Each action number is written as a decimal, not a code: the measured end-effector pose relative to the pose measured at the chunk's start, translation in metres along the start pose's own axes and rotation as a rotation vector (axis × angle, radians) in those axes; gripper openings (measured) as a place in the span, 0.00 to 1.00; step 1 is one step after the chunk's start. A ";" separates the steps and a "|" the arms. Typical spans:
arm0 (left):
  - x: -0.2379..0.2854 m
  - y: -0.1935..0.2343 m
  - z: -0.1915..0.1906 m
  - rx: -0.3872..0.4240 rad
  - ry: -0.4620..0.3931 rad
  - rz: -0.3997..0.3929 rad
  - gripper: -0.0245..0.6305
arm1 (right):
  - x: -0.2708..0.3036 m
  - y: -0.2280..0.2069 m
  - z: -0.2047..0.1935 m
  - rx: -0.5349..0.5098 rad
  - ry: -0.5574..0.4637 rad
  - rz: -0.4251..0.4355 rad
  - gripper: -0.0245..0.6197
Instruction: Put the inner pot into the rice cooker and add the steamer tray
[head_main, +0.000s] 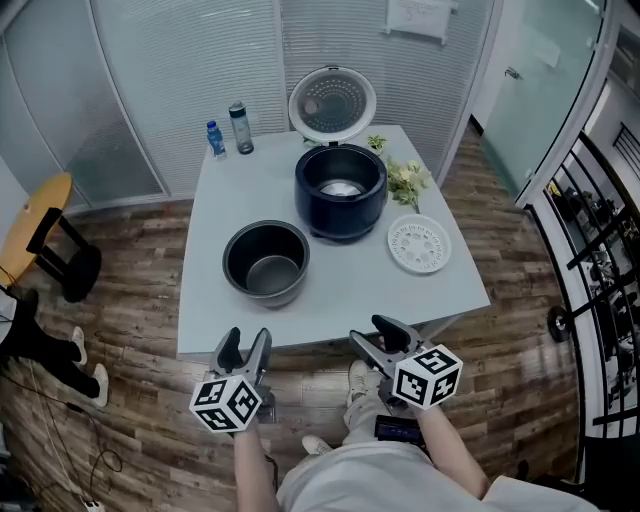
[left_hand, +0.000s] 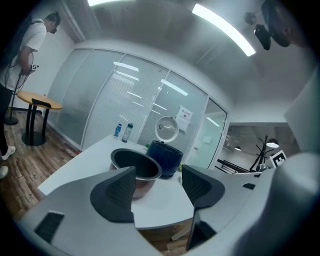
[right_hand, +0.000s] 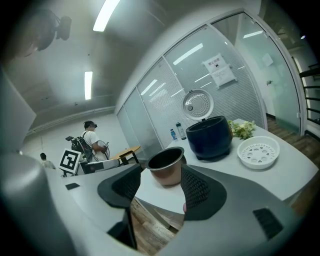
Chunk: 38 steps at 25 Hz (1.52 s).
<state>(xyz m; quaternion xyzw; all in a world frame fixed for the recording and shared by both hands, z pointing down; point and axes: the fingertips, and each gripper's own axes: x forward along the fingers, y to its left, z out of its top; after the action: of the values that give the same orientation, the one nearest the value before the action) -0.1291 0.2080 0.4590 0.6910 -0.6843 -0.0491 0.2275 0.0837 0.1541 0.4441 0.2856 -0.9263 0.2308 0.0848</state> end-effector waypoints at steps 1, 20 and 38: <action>0.010 0.005 0.001 -0.007 0.002 0.020 0.47 | 0.009 -0.008 0.004 0.005 0.008 0.009 0.43; 0.144 0.098 0.013 -0.138 0.017 0.402 0.47 | 0.193 -0.121 0.055 -0.004 0.240 0.256 0.43; 0.144 0.131 0.003 -0.145 0.081 0.454 0.47 | 0.236 -0.116 0.040 0.031 0.295 0.279 0.42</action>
<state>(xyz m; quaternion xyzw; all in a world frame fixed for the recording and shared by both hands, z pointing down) -0.2426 0.0729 0.5416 0.5028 -0.8071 -0.0181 0.3091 -0.0455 -0.0651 0.5208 0.1187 -0.9308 0.2938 0.1823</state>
